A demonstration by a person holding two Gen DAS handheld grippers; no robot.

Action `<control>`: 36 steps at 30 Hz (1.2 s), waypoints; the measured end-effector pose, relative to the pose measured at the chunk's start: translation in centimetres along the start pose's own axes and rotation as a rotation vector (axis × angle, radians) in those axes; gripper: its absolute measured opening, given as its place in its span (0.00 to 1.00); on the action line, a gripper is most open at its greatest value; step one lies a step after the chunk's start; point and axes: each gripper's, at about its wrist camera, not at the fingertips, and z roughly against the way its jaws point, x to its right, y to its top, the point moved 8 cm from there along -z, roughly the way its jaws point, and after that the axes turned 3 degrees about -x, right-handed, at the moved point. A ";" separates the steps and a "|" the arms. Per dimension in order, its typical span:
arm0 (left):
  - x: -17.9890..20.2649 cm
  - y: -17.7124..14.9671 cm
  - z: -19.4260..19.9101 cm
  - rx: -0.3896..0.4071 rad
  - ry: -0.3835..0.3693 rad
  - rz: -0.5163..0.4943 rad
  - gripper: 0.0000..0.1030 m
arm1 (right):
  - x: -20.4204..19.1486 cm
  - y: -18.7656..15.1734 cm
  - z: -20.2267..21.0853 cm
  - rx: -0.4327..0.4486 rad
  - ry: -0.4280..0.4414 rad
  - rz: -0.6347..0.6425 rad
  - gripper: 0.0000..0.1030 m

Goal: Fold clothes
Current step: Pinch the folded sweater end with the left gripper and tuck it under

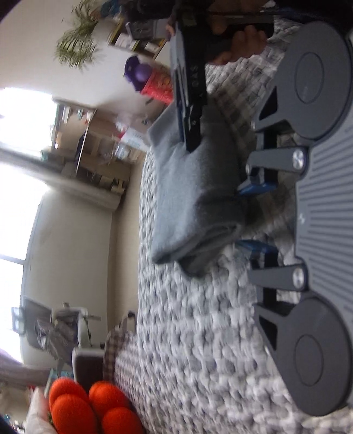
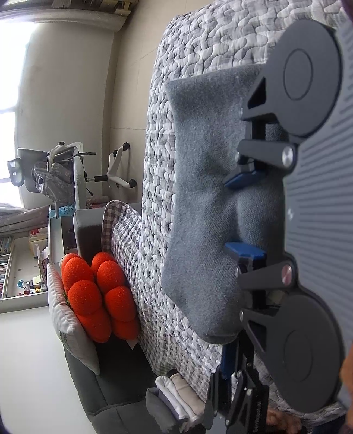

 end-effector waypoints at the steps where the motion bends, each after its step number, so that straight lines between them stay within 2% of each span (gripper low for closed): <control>1: 0.1 0.1 -0.1 -0.002 -0.003 -0.013 0.29 | 0.0 0.0 -0.1 0.001 -0.002 0.001 0.48; 3: 0.4 0.2 -0.4 -0.006 -0.009 -0.039 0.29 | -0.1 0.0 -0.1 0.003 -0.004 -0.001 0.48; 6: 0.7 0.3 -0.8 -0.011 -0.017 -0.067 0.22 | 0.0 0.1 -0.2 0.002 -0.006 -0.003 0.48; 11: 0.5 0.4 -1.0 -0.022 -0.025 -0.060 0.12 | 0.1 0.1 -0.2 0.000 0.002 -0.008 0.48; 23: 1.3 1.1 -0.1 -0.051 0.013 -0.149 0.08 | 0.5 0.5 0.3 -0.012 0.034 -0.039 0.48; 29: 1.6 1.0 -0.5 -0.035 0.052 -0.142 0.08 | 0.6 0.5 0.4 -0.013 0.039 -0.047 0.48; 36: 1.0 1.1 0.4 -0.015 0.030 -0.128 0.07 | 0.8 0.5 0.4 -0.015 0.049 -0.058 0.48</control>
